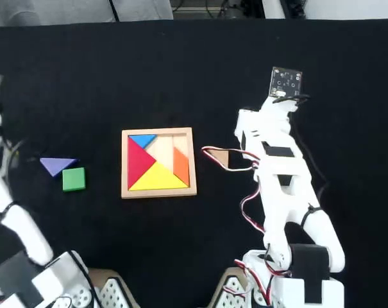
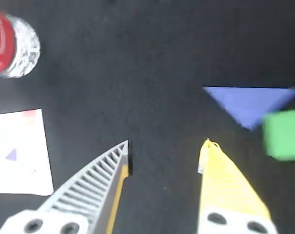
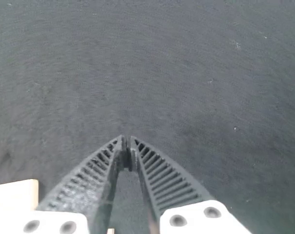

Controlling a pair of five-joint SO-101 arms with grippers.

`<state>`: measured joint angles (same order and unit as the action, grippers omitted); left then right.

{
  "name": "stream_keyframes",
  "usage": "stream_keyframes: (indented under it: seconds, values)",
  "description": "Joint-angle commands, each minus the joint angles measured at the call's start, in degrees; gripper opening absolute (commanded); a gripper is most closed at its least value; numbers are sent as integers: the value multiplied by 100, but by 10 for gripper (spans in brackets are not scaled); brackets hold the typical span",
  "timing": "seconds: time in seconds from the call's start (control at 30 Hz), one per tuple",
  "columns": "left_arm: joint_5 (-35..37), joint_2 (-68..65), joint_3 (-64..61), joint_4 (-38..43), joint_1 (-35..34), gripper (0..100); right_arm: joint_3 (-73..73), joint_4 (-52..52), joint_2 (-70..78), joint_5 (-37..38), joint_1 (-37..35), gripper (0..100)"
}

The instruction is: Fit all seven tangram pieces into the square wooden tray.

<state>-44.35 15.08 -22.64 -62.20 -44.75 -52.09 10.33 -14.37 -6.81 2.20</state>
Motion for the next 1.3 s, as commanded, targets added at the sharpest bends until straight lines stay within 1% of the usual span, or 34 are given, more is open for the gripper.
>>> stream_keyframes:
  seconds: [0.0,0.03,0.13,0.23,0.33,0.4,0.47,0.53,0.73,0.8,0.9,1.0,1.17,1.2,1.27]
  values:
    - [-141,79,-646,571,-75,239,57,-88,-259,-18,-70,15]
    - [-132,-18,-637,404,31,239,57,-88,-259,-18,-70,15]
    - [-53,-484,-646,404,171,238,57,-88,-259,-18,-79,15]
    - [158,-1169,-708,826,268,238,57,-88,-259,-9,-79,15]
    - [88,-1855,-690,853,330,238,57,-88,-259,176,-79,15]
    - [185,-2198,-532,958,374,236,57,-88,-259,202,-88,15]
    - [440,-2444,-303,1116,426,235,57,-88,-259,211,-88,15]
    - [651,-2567,-127,1152,488,235,57,-88,-259,211,-88,15]
    - [677,-2875,40,1169,910,235,57,-88,-259,220,-88,15]
    - [695,-2954,110,1284,1068,235,57,-88,-259,220,-88,15]
    - [1011,-2989,382,1363,1112,235,57,-88,-259,220,-88,15]
    - [1196,-2971,629,1231,1095,237,57,-88,-259,220,-88,15]
    - [1160,-2971,901,396,1174,238,66,-88,-268,220,-88,15]
    - [1064,-2971,892,220,1182,238,66,-88,-268,220,-88,15]
    - [536,-2971,760,-88,1156,238,66,-88,-268,220,-88,15]
